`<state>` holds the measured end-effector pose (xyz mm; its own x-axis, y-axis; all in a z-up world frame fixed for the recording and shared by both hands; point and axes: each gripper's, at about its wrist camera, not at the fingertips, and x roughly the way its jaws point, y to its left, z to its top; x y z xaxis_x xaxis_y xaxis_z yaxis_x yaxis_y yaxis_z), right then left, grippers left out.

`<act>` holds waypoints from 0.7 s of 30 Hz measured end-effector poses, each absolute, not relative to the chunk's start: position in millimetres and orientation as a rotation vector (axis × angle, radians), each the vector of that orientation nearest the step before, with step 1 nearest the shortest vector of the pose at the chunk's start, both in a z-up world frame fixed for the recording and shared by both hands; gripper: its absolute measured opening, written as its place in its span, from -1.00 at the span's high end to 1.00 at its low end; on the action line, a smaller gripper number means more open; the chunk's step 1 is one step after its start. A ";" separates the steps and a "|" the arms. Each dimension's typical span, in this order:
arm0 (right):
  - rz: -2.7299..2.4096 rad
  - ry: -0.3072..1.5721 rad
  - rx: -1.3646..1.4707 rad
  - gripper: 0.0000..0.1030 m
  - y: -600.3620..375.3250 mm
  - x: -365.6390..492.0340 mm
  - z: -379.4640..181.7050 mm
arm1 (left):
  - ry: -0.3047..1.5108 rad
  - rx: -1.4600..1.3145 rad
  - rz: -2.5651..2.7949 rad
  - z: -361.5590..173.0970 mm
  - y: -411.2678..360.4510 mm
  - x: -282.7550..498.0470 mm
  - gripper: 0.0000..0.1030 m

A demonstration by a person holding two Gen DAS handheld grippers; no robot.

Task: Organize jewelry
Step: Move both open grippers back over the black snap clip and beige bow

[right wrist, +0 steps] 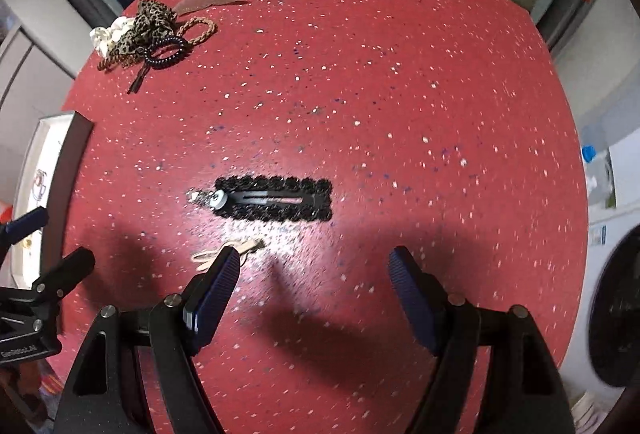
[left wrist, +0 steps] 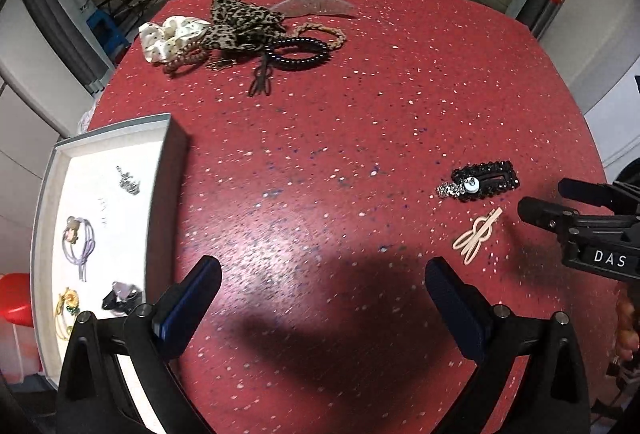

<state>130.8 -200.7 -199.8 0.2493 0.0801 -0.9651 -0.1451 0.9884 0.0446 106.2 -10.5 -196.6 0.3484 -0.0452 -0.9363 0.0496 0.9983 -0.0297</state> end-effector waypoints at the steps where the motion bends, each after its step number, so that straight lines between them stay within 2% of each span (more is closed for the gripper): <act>1: 0.153 1.308 -0.059 -0.55 -200.2 133.2 -201.0 | 1.215 0.002 -0.058 -198.1 -13.0 107.6 -0.98; 21: 0.089 1.312 -0.004 -0.55 -214.1 153.7 -222.3 | 1.203 -0.027 -0.102 -210.2 -49.7 132.5 -0.98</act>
